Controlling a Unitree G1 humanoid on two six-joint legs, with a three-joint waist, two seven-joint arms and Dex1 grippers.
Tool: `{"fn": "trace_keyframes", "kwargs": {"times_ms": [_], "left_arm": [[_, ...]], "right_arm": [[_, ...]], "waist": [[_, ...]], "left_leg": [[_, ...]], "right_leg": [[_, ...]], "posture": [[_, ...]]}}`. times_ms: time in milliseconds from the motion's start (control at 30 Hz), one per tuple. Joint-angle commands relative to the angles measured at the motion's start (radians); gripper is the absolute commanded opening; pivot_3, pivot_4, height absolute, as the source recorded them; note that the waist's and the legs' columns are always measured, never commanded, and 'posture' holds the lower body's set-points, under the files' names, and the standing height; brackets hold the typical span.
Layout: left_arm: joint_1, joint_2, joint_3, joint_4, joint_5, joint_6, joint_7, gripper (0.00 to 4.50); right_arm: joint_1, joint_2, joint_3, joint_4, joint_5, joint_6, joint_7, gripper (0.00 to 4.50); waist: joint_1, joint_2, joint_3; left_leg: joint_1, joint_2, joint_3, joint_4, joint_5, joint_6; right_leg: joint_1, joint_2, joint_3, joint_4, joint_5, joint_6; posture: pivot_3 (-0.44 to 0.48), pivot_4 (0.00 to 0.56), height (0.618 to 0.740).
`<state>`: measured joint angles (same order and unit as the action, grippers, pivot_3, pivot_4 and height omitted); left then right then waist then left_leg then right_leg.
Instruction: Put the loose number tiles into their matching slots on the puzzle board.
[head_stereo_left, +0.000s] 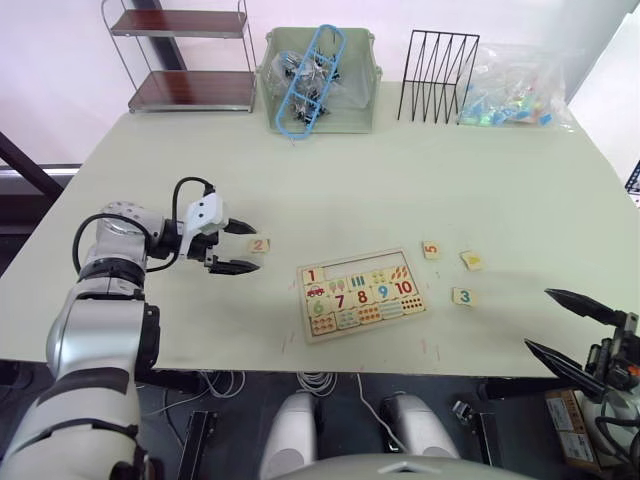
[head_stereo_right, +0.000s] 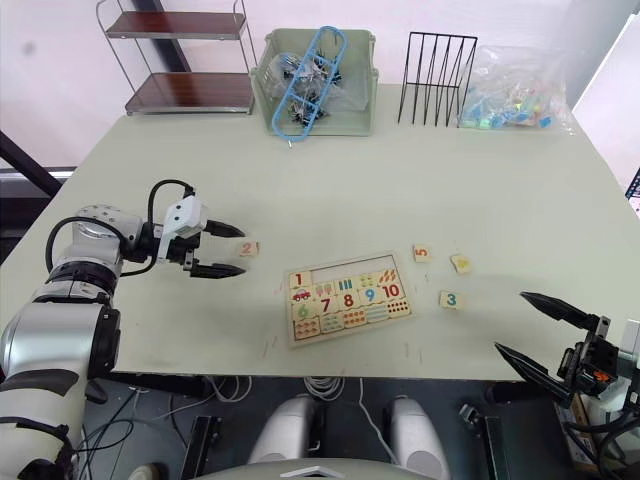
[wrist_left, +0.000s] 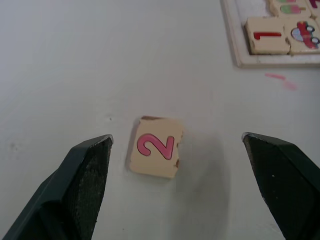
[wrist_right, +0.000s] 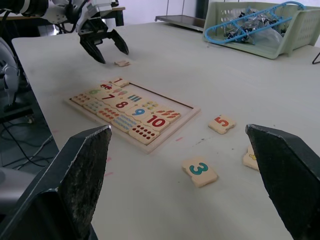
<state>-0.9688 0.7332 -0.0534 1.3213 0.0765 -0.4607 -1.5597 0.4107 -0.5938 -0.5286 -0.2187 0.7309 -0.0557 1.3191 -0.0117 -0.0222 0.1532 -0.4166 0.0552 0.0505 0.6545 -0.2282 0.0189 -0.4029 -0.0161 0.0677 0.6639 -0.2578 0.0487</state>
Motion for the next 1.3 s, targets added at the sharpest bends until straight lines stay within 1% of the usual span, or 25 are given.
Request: {"fn": "trace_keyframes", "kwargs": {"times_ms": [33,233,500,600,733,900,1033,1067,1133,1167,1200,1233,1267,1300], "left_arm": [[-0.003,-0.006,0.001,0.006,0.017,-0.01,0.017,4.4],[0.01,-0.007,0.009,0.011,0.035,0.01,0.02,4.4],[0.003,0.001,0.027,0.008,0.019,0.04,-0.047,4.4],[0.004,0.003,0.024,0.007,0.016,0.041,-0.054,4.4],[0.005,0.005,0.029,0.004,0.017,0.033,-0.047,4.4],[0.006,-0.008,0.047,0.001,0.003,0.027,-0.003,4.4],[0.013,-0.011,0.052,0.001,0.006,0.025,-0.002,4.4],[0.013,-0.01,0.054,0.001,0.007,0.027,-0.003,3.89],[0.014,-0.009,0.058,0.001,0.01,0.028,-0.004,3.19],[0.016,-0.008,0.057,0.001,0.014,0.023,0.0,2.56],[0.017,-0.007,0.055,0.0,0.017,0.018,0.005,2.19],[0.018,-0.006,0.054,0.0,0.02,0.015,0.009,1.69],[0.019,-0.006,0.053,0.0,0.021,0.012,0.012,1.35],[0.021,-0.007,0.052,0.0,0.024,0.007,0.015,1.35]], "right_arm": [[0.009,-0.003,-0.043,-0.027,0.021,-0.02,-0.003,4.5],[0.011,-0.008,-0.05,-0.02,0.024,-0.026,-0.001,4.5],[-0.019,-0.006,-0.035,0.005,0.015,-0.027,0.005,4.5],[-0.023,-0.003,-0.033,0.008,0.014,-0.027,0.007,4.5],[-0.026,-0.002,-0.032,0.012,0.014,-0.026,0.009,4.5],[-0.026,0.001,-0.029,0.012,0.013,-0.029,0.009,4.5],[-0.024,0.004,-0.03,0.01,0.014,-0.031,0.01,4.5],[-0.023,0.005,-0.03,0.009,0.014,-0.031,0.011,4.5],[-0.022,0.005,-0.031,0.009,0.014,-0.031,0.011,4.5],[-0.022,0.005,-0.031,0.009,0.014,-0.031,0.011,4.5],[-0.022,0.005,-0.031,0.009,0.014,-0.031,0.011,4.5],[-0.022,0.005,-0.031,0.01,0.014,-0.032,0.011,4.5],[-0.023,0.005,-0.031,0.01,0.013,-0.032,0.012,4.5],[-0.023,0.006,-0.031,0.01,0.014,-0.032,0.012,4.5]], "waist": [[0.0,0.0,0.0],[0.0,0.0,0.0],[0.0,0.0,0.0],[0.0,0.0,0.0],[0.0,0.0,0.0],[0.0,0.0,0.0],[0.0,0.0,0.0],[0.0,0.0,0.0],[0.0,0.0,0.0],[0.0,0.0,0.0],[0.0,0.0,0.0],[0.0,0.0,0.0],[0.0,0.0,0.0],[0.0,0.0,0.0]], "left_leg": [[0.0,0.0,0.0,0.0,0.0,0.0],[0.0,0.0,0.0,0.0,0.0,0.0],[0.0,0.0,0.0,0.0,0.0,0.0],[0.0,0.0,0.0,0.0,0.0,0.0],[0.0,0.0,0.0,0.0,0.0,0.0],[0.0,0.0,0.0,0.0,0.0,0.0],[0.0,0.0,0.0,0.0,0.0,0.0],[0.0,0.0,0.0,0.0,0.0,0.0],[0.0,0.0,0.0,0.0,0.0,0.0],[0.0,0.0,0.0,0.0,0.0,0.0],[0.0,0.0,0.0,0.0,0.0,0.0],[0.0,0.0,0.0,0.0,0.0,0.0],[0.0,0.0,0.0,0.0,0.0,0.0],[0.0,0.0,0.0,0.0,0.0,0.0]], "right_leg": [[0.0,0.0,0.0,0.0,0.0,0.0],[0.0,0.0,0.0,0.0,0.0,0.0],[0.0,0.0,0.0,0.0,0.0,0.0],[0.0,0.0,0.0,0.0,0.0,0.0],[0.0,0.0,0.0,0.001,0.0,0.0],[0.0,0.0,0.0,0.001,0.0,0.0],[0.0,0.0,0.0,0.001,0.0,0.0],[0.0,0.0,0.0,0.001,0.0,0.0],[0.0,0.0,0.0,0.001,0.0,0.0],[0.0,0.0,0.0,0.001,0.0,0.0],[0.0,0.0,0.0,0.001,0.0,0.0],[0.0,0.0,0.0,0.001,0.0,0.0],[0.0,0.0,0.0,0.001,0.0,0.0],[0.0,0.0,0.0,0.001,0.0,0.0]], "posture": [[0.0,0.15,0.74],[0.0,0.15,0.74],[0.0,0.15,0.74],[0.0,0.15,0.74],[0.0,0.15,0.74],[0.0,0.15,0.74],[0.0,0.15,0.74],[0.0,0.15,0.74],[0.0,0.15,0.74],[0.0,0.15,0.74],[0.0,0.15,0.74],[0.0,0.15,0.74],[0.0,0.15,0.74],[0.0,0.15,0.74]]}}
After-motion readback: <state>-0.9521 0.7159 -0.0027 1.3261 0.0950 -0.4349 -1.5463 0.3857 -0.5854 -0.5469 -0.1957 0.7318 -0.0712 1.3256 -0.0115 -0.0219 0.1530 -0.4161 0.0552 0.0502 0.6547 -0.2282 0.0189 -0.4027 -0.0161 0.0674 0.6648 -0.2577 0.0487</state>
